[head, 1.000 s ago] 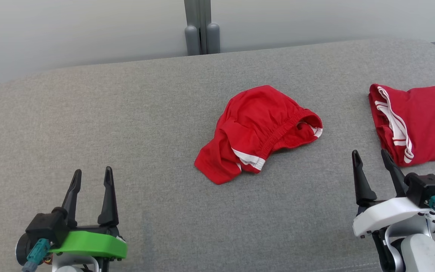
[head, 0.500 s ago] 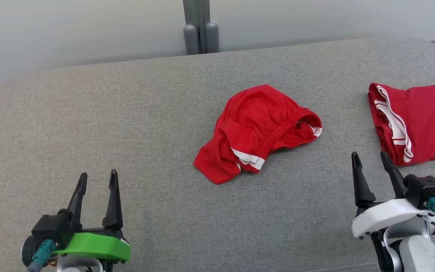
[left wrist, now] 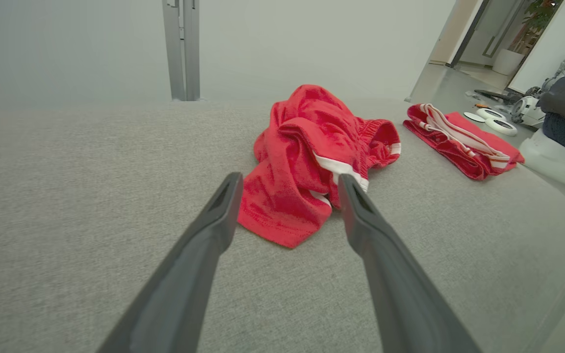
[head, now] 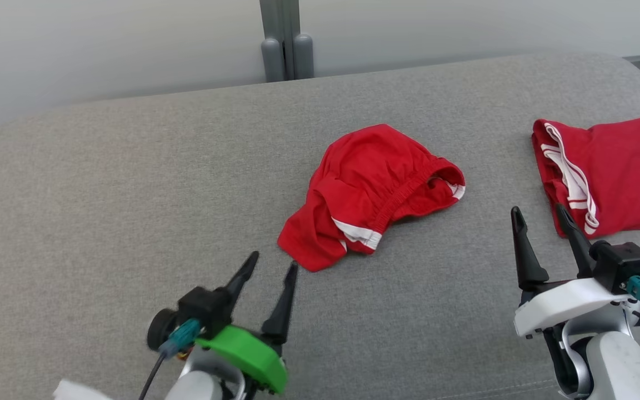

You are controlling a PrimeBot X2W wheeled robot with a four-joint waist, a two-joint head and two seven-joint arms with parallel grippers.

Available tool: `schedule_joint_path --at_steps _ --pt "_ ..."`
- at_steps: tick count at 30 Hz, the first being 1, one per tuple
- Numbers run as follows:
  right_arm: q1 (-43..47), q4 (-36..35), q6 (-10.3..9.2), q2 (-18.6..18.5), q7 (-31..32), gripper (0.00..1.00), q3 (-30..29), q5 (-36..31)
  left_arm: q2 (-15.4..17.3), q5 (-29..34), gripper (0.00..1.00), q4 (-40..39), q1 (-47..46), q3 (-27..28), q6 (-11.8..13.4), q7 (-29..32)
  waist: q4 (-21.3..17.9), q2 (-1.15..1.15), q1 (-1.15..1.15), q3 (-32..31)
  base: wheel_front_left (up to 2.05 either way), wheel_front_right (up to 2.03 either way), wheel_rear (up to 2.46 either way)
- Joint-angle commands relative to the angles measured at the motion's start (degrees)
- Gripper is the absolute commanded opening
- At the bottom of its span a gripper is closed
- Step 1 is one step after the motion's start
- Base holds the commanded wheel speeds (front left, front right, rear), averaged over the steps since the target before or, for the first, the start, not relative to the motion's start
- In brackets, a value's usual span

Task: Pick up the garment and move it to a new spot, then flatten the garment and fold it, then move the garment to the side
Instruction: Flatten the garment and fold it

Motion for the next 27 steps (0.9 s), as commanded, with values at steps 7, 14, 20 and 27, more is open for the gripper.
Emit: schedule_joint_path --at_steps 7,14,20,27 --pt "-2.0 0.7 -0.06 0.8 -0.6 1.00 1.5 0.9 -0.5 -8.0 1.00 8.6 -11.7 -13.0 -0.1 6.1 -7.7 0.00 0.00 4.0 0.00 0.00 0.00" --pt "-2.4 1.6 -0.06 1.5 -2.0 1.00 1.3 0.9 -0.9 -11.1 1.00 17.2 -19.1 -16.9 0.2 4.8 -14.2 0.00 0.00 7.3 0.00 0.00 0.00" --pt "-2.5 2.1 -0.06 2.1 -3.0 1.00 0.8 1.2 -1.1 -9.2 1.00 26.3 -23.6 -15.4 7.1 3.2 -17.1 0.00 0.00 9.3 0.00 0.00 0.00" --pt "-3.1 2.9 -0.06 2.6 -3.9 1.00 0.7 1.3 -1.2 -9.7 1.00 33.0 -25.7 -15.1 10.0 3.7 -16.9 0.00 0.00 9.9 0.00 0.00 0.00"
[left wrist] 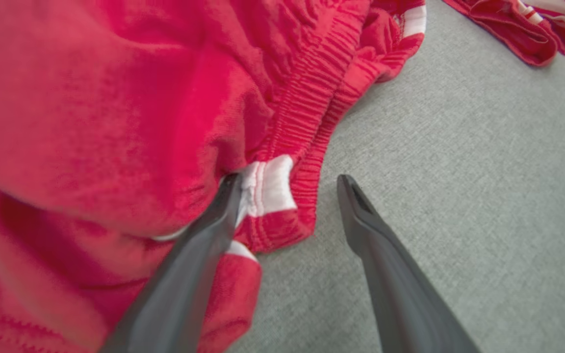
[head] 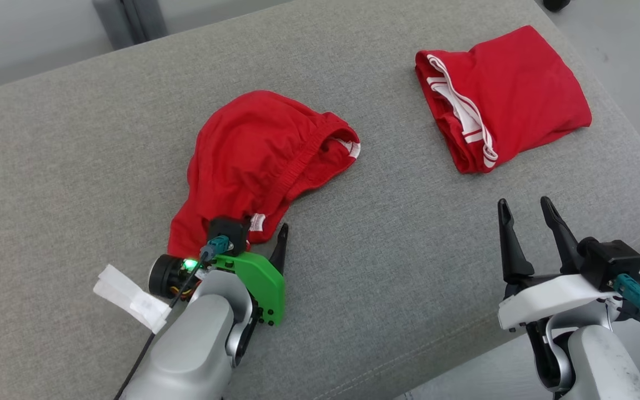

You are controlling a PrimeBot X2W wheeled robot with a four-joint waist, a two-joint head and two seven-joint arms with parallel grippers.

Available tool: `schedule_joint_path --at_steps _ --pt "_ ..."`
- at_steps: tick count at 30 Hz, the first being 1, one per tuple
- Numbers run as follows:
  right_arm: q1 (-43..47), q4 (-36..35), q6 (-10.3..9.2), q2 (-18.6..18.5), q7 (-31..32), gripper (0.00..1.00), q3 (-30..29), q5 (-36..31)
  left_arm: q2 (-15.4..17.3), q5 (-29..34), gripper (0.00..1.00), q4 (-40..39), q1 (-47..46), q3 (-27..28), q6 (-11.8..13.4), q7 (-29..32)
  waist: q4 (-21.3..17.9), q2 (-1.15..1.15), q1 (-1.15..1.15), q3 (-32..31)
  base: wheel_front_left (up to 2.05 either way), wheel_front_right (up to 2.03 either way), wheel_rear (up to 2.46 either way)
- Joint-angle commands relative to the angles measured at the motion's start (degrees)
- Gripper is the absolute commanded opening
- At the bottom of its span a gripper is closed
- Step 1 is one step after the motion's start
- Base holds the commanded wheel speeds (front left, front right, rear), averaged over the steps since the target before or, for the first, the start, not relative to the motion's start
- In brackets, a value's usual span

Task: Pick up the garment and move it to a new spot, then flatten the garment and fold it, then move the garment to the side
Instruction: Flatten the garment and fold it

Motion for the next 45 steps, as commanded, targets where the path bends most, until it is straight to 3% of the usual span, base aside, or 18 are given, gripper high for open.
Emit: schedule_joint_path --at_steps 1,3,4,5,14,22,27,31,37,45 --pt "-0.9 0.2 -0.06 0.1 -0.5 1.00 0.1 0.5 0.5 -0.2 1.00 1.4 -0.7 0.4 1.0 0.1 -0.1 0.00 0.00 0.4 0.00 0.00 0.00" --pt "-1.0 0.5 -0.06 0.3 -0.7 1.00 0.2 0.6 0.6 -0.7 0.97 2.3 -1.2 0.6 1.6 -0.5 0.4 0.00 0.00 0.2 0.00 0.00 0.00" --pt "-1.1 0.7 -0.06 0.3 -0.7 1.00 0.3 0.6 0.6 -0.9 0.59 2.5 -1.3 0.6 1.6 -0.9 0.6 0.00 0.00 0.1 0.00 0.00 0.00" --pt "-1.2 0.9 -0.06 0.3 -0.7 1.00 0.4 0.6 0.6 -1.0 0.00 2.6 -1.5 0.6 1.5 -1.5 0.9 0.00 0.00 0.0 0.00 0.00 0.00" --pt "-1.4 1.4 -0.06 0.4 -1.0 1.00 0.4 0.2 0.1 -2.3 0.00 -1.9 -6.3 0.9 -3.0 -6.1 2.9 0.00 0.00 -1.1 0.00 0.00 0.00" --pt "-1.0 1.6 -0.06 0.5 -0.4 1.00 0.4 0.0 0.2 -9.2 0.00 -17.6 -15.3 -2.3 -7.2 -7.3 4.0 0.00 0.00 -2.6 0.00 0.00 0.00" --pt "-0.8 1.9 -0.06 0.5 0.0 1.00 0.7 -0.1 0.2 -15.2 0.00 -28.8 -19.2 -3.7 -8.0 -7.3 4.5 0.00 0.00 -3.9 0.00 0.00 0.00" --pt "-0.6 1.9 -0.06 0.5 0.1 1.00 1.1 -0.2 0.2 -18.6 0.00 -32.1 -19.1 -1.8 -5.4 -7.3 5.2 0.00 0.00 -4.7 0.00 0.00 0.00" --pt "-0.1 1.2 -0.06 0.3 0.5 1.00 1.6 -0.1 1.9 -16.4 0.00 -23.9 -12.2 3.5 -1.4 -7.2 7.5 0.00 0.00 -4.6 0.00 0.00 0.00" --pt "-1.0 0.3 -0.06 0.0 1.1 1.00 1.9 -0.3 6.1 -13.1 0.00 -7.4 -4.6 7.8 0.0 -7.3 9.7 0.00 0.00 -3.6 0.00 0.00 0.00"
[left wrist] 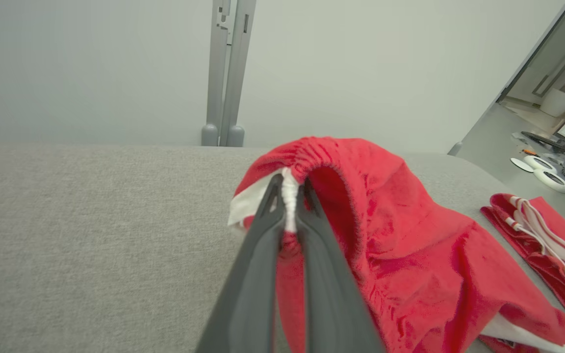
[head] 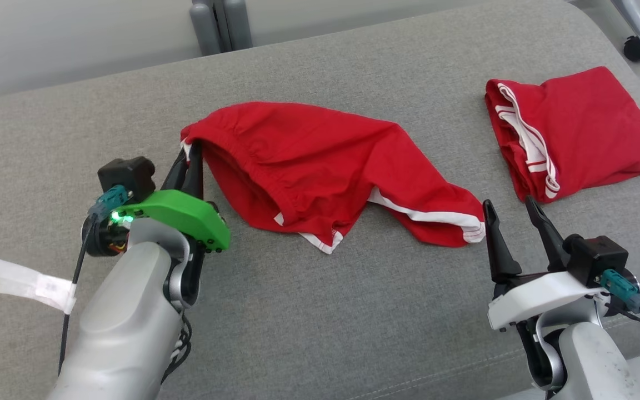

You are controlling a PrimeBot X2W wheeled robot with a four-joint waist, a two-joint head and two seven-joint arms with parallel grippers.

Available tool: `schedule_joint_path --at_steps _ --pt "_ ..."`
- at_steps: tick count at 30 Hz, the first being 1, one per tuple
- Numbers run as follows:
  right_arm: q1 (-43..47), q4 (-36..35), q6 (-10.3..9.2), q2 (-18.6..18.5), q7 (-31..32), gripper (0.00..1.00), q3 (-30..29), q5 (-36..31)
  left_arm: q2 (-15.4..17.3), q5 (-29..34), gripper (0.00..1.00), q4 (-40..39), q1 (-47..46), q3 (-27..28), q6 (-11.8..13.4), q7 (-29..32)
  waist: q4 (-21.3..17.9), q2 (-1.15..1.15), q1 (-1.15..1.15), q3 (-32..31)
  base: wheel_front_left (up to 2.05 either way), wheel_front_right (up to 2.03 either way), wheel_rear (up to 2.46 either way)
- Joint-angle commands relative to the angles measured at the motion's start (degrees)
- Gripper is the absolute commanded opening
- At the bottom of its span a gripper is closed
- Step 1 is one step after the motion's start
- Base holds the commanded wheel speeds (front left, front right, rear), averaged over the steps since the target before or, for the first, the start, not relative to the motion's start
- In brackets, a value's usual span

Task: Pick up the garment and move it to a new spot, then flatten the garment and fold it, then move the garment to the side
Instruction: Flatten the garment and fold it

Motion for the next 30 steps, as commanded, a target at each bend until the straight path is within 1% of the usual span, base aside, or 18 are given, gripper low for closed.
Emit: schedule_joint_path --at_steps 1,4,5,6,13,16,19,22,25,30 --pt "-0.4 -0.3 -0.06 -0.3 0.1 1.00 -0.1 -0.3 0.9 0.7 0.00 1.5 1.1 0.9 -0.2 -0.1 0.6 0.00 0.00 0.5 0.00 0.00 0.00" --pt "-0.4 -0.8 -0.06 -0.4 0.3 1.00 -0.2 -0.5 1.4 1.4 0.00 4.9 2.1 3.2 0.6 -0.1 1.3 0.00 0.00 0.9 0.00 0.00 0.00" --pt "-0.4 -0.9 -0.06 -0.4 0.4 1.00 -0.2 -0.4 1.4 1.7 0.49 5.8 2.3 3.6 0.7 -0.1 1.5 0.00 0.00 1.0 0.00 0.00 0.00" --pt "-0.2 -1.0 -0.06 -0.5 0.4 1.00 -0.3 -0.4 1.1 1.7 1.00 6.3 2.4 3.9 0.5 -0.1 1.6 0.00 0.00 1.1 0.00 0.00 0.00" --pt "0.7 -1.3 -0.06 -0.3 0.5 1.00 -0.7 -0.4 -0.2 2.8 1.00 7.2 4.4 6.8 -2.2 -0.2 3.2 0.00 0.00 0.7 0.00 0.00 0.00" --pt "0.9 -1.4 -0.06 -0.3 0.6 1.00 -1.1 -0.3 -1.1 4.2 1.00 4.8 6.1 6.5 -5.1 -0.2 4.0 0.00 0.00 0.4 0.00 0.00 0.00" --pt "1.1 -1.4 -0.06 -0.2 0.5 1.00 -1.5 -0.4 -1.9 6.2 1.00 2.1 8.7 4.1 -7.5 -0.1 5.1 0.00 0.00 0.0 0.00 0.00 0.00" --pt "1.1 -1.5 -0.06 -0.2 0.5 1.00 -1.5 -0.3 -2.5 7.6 1.00 0.8 10.2 -0.2 -8.9 0.2 5.5 0.00 0.00 -0.1 0.00 0.00 0.00" --pt "0.8 -1.6 -0.06 -0.1 0.5 1.00 -1.0 -0.1 -2.8 9.2 1.00 0.1 10.5 -4.4 -9.5 0.6 5.3 0.00 0.00 0.1 0.00 0.00 0.00" --pt "0.3 -1.4 -0.06 0.0 0.0 1.00 -0.5 0.4 -2.5 10.9 1.00 0.8 8.5 -9.5 -9.7 0.5 3.3 0.00 0.00 0.9 0.00 0.00 0.00"
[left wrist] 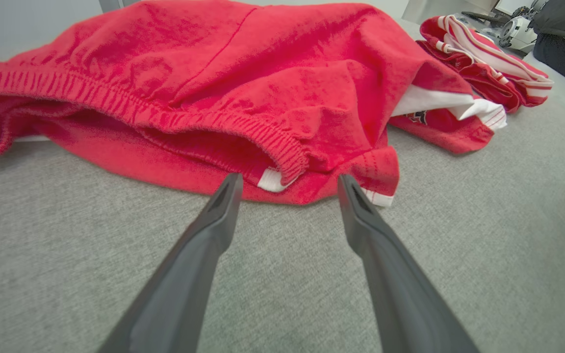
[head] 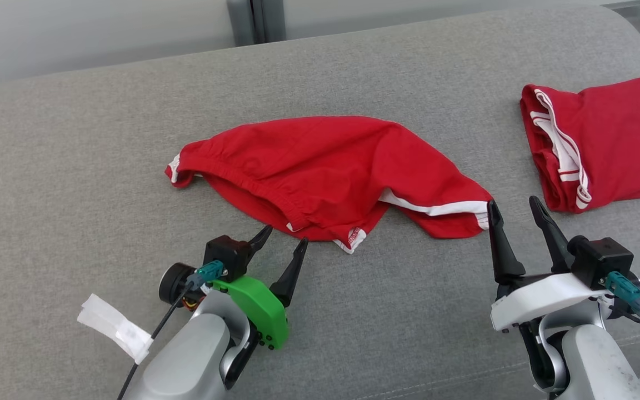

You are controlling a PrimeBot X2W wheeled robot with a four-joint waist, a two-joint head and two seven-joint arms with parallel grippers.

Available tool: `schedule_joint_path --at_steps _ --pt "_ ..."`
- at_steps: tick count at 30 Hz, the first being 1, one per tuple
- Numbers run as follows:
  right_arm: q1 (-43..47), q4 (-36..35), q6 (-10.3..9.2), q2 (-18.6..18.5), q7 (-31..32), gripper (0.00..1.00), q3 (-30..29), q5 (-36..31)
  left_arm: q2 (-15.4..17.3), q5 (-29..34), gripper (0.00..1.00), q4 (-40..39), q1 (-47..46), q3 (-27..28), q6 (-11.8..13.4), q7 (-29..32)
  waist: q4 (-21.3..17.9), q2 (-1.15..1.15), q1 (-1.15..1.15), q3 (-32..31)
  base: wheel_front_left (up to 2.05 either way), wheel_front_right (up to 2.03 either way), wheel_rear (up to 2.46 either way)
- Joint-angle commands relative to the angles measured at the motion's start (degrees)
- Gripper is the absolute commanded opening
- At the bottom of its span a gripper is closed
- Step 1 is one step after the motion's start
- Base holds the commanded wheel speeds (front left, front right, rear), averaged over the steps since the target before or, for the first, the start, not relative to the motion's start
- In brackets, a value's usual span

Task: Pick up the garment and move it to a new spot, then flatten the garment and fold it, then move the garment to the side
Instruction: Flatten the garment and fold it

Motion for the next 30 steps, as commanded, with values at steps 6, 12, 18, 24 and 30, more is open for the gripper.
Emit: schedule_joint_path --at_steps 6,12,18,24,30 --pt "-0.7 0.6 -0.06 0.0 -1.0 1.00 -0.3 0.7 0.4 0.0 1.00 3.8 -3.4 -1.2 -0.2 -0.3 -4.0 0.00 0.00 1.6 0.00 0.00 0.00" --pt "-0.4 0.8 -0.06 0.1 -1.5 1.00 -1.0 0.7 0.3 -1.5 1.00 6.7 -5.0 0.2 -0.2 -0.7 -5.7 0.00 0.00 2.6 0.00 0.00 0.00" --pt "-0.6 1.0 -0.06 0.1 -1.7 1.00 -1.3 0.5 -0.4 -4.0 0.00 6.0 -5.6 0.2 -0.2 -0.8 -5.5 0.00 0.00 2.7 0.00 0.00 0.00" --pt "-0.4 1.1 -0.06 0.2 -1.5 1.00 -1.7 0.0 0.4 -9.4 0.00 -1.9 -2.7 1.5 -0.2 -0.8 -3.3 0.00 0.00 1.9 0.00 0.00 0.00" --pt "1.0 0.6 -0.06 0.0 -0.9 1.00 -2.3 -0.6 4.4 -9.9 0.00 -14.6 4.0 5.2 -0.2 -0.8 0.3 0.00 0.00 0.2 0.00 0.00 0.00"
